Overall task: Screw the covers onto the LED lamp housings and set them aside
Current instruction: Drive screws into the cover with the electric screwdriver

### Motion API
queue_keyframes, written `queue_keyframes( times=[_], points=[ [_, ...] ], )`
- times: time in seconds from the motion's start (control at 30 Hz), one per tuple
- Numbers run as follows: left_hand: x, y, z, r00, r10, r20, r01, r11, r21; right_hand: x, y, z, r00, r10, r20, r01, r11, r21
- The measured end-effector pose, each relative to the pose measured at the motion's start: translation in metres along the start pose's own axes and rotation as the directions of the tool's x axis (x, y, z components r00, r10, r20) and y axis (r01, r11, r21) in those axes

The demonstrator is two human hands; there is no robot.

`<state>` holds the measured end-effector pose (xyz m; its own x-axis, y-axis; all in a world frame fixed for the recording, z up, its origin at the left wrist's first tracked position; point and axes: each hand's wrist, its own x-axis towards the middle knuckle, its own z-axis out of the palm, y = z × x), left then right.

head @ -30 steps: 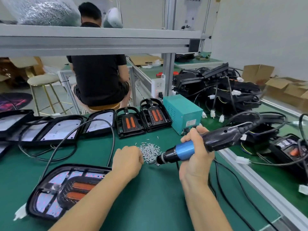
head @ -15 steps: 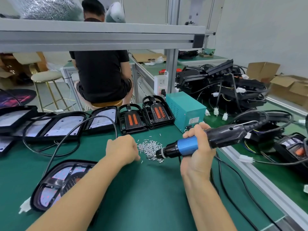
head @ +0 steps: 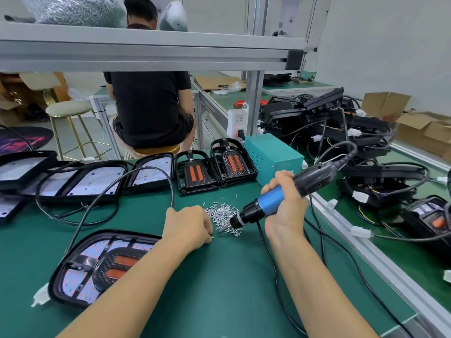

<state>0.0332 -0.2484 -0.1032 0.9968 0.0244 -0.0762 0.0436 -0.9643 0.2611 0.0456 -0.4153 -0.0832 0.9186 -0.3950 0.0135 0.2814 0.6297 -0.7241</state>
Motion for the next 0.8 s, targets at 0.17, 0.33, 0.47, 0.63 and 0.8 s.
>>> queue_keyframes(
  times=[0.17,0.33,0.47,0.63,0.8],
  points=[
    [-0.0009,0.0003,0.0012,0.999,0.037,-0.018,-0.036,0.999,0.023,-0.0021,0.0031,-0.0043,0.999,0.037,-0.001,-0.037,0.999,0.007],
    [-0.0015,0.0029,0.0008,0.997,0.074,-0.020,-0.073,0.996,0.058,-0.0045,0.0071,-0.0044,0.998,0.053,-0.020,-0.053,0.999,0.003],
    [-0.0034,0.0052,0.0001,0.995,0.101,-0.019,-0.099,0.992,0.076,-0.0042,0.0073,-0.0051,0.999,0.036,-0.020,-0.036,0.999,-0.009],
    [-0.0042,0.0047,-0.0002,0.996,0.094,-0.002,-0.093,0.994,0.062,-0.0048,0.0076,-0.0041,1.000,0.026,-0.009,-0.026,1.000,-0.006],
    [-0.0046,0.0045,-0.0006,0.998,0.065,0.005,-0.065,0.997,0.041,-0.0065,0.0086,-0.0035,0.999,0.027,-0.029,-0.027,1.000,0.000]
  ],
)
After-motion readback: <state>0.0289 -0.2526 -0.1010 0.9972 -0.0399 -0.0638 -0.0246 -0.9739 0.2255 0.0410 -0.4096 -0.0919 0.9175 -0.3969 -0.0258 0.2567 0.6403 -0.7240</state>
